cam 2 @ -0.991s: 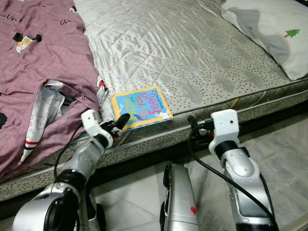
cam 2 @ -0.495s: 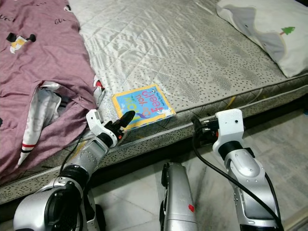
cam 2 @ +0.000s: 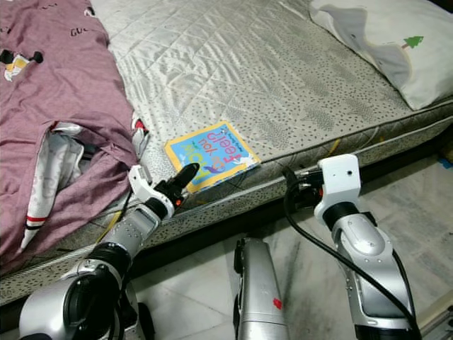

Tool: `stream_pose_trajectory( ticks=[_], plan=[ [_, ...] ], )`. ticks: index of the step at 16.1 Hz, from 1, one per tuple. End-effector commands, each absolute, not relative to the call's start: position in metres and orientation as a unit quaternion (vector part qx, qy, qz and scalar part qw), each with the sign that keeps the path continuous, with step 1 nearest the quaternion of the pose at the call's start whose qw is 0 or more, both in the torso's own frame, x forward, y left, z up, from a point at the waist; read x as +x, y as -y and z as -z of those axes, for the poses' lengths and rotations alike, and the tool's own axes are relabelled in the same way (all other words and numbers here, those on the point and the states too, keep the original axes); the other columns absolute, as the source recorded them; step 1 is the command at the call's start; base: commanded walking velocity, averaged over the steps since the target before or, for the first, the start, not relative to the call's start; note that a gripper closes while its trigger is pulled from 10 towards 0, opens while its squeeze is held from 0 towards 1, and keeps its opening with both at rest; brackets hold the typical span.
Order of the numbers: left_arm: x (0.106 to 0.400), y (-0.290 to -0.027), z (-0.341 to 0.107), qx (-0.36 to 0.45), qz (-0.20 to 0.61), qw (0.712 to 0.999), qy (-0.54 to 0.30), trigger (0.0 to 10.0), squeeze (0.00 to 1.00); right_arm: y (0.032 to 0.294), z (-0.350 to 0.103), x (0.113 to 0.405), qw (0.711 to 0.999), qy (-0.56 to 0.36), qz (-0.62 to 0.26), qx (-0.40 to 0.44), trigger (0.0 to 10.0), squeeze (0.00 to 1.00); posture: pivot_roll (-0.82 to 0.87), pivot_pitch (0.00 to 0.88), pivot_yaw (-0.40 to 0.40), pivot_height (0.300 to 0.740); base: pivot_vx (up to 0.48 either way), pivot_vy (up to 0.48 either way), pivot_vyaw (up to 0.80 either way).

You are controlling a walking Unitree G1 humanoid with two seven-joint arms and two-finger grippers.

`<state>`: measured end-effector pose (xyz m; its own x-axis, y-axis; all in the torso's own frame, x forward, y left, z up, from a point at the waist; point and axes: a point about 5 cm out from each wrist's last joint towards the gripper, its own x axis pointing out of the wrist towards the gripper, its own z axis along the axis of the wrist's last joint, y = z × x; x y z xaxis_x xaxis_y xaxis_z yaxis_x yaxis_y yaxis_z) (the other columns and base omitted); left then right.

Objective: Clean up the room

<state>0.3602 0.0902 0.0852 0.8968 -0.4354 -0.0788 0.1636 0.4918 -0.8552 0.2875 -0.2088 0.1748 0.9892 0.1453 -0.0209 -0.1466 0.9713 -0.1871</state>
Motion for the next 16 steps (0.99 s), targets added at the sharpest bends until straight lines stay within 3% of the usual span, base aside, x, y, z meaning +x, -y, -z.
stream_pose_trajectory(
  ticks=[1,2,3,12,16],
  plan=[
    [0.344,-0.081,-0.058,-0.488,0.149,0.832,-0.217,10.0,0.00,0.213,-0.182,0.285,0.993,0.005,-0.067,-0.099,10.0,0.00,-0.35,0.185,-0.090,0.501,0.000,0.000,0.00],
    [0.344,-0.083,-0.057,-0.490,0.140,0.831,-0.223,10.0,0.00,0.212,-0.182,0.285,0.993,0.006,-0.069,-0.099,10.0,0.00,-0.35,0.185,-0.089,0.501,0.000,0.000,0.00],
    [0.343,-0.083,-0.055,-0.486,0.135,0.831,-0.236,0.0,0.00,0.211,-0.183,0.285,0.993,0.006,-0.070,-0.100,10.0,0.00,-0.35,0.185,-0.091,0.501,0.000,0.000,0.00],
    [0.358,-0.067,-0.087,-0.492,0.212,0.819,-0.206,0.0,0.00,0.205,-0.182,0.288,0.993,0.008,-0.074,-0.091,10.0,0.00,-0.34,0.179,-0.082,0.501,0.000,0.000,0.00],
    [0.358,-0.067,-0.086,-0.485,0.206,0.823,-0.213,0.0,0.00,0.201,-0.179,0.288,0.994,0.008,-0.074,-0.084,10.0,0.00,-0.32,0.178,-0.071,0.501,0.000,0.000,0.00]
  ],
)
